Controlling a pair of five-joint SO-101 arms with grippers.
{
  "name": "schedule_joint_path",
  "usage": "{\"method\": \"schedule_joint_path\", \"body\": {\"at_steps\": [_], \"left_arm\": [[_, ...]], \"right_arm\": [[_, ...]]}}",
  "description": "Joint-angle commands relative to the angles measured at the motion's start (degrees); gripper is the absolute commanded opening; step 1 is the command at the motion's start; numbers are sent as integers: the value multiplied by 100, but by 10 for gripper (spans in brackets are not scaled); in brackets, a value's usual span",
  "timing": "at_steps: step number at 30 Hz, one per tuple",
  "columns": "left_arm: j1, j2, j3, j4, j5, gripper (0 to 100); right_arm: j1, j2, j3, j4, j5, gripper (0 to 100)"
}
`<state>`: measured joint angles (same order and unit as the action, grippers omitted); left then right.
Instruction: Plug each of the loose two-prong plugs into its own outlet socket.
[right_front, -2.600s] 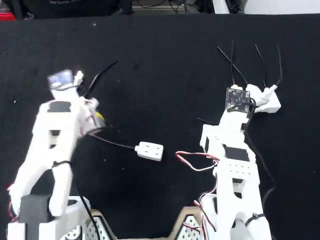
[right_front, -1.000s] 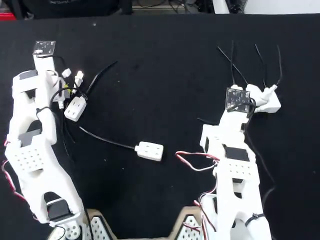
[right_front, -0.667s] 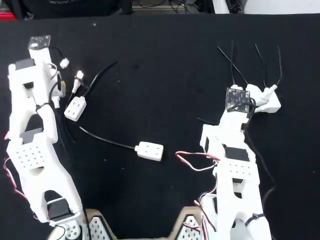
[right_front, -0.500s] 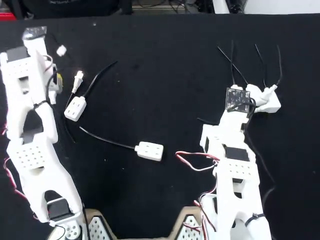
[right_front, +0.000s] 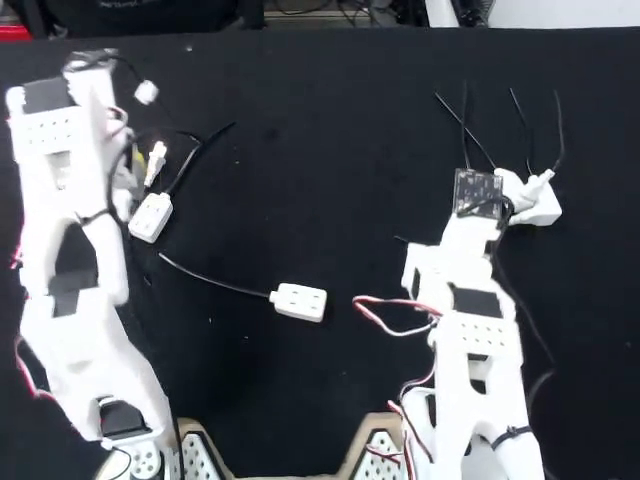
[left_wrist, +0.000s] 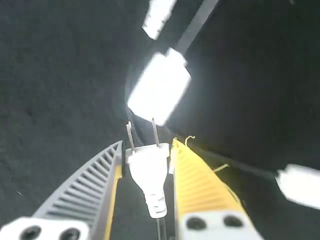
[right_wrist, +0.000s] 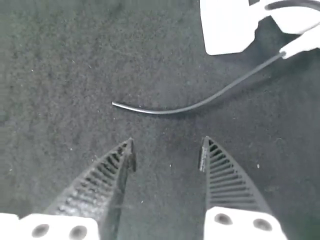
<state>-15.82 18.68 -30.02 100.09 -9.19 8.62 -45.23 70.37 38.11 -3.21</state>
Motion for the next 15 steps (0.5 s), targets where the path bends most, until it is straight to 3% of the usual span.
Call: {"method": "schedule_joint_path", "body": {"at_steps": [1, 7, 15], "left_arm": [[954, -1741, 1991, -519, 70, 29], [2721, -3455, 4268, -1793, 70, 29], [4611, -4123, 5543, -3165, 70, 34]], "right_arm": [[176, -154, -1059, 1125, -9, 204], [1020, -154, -1358, 1873, 624, 204], [1697, -154, -1323, 2382, 1125, 204]]}}
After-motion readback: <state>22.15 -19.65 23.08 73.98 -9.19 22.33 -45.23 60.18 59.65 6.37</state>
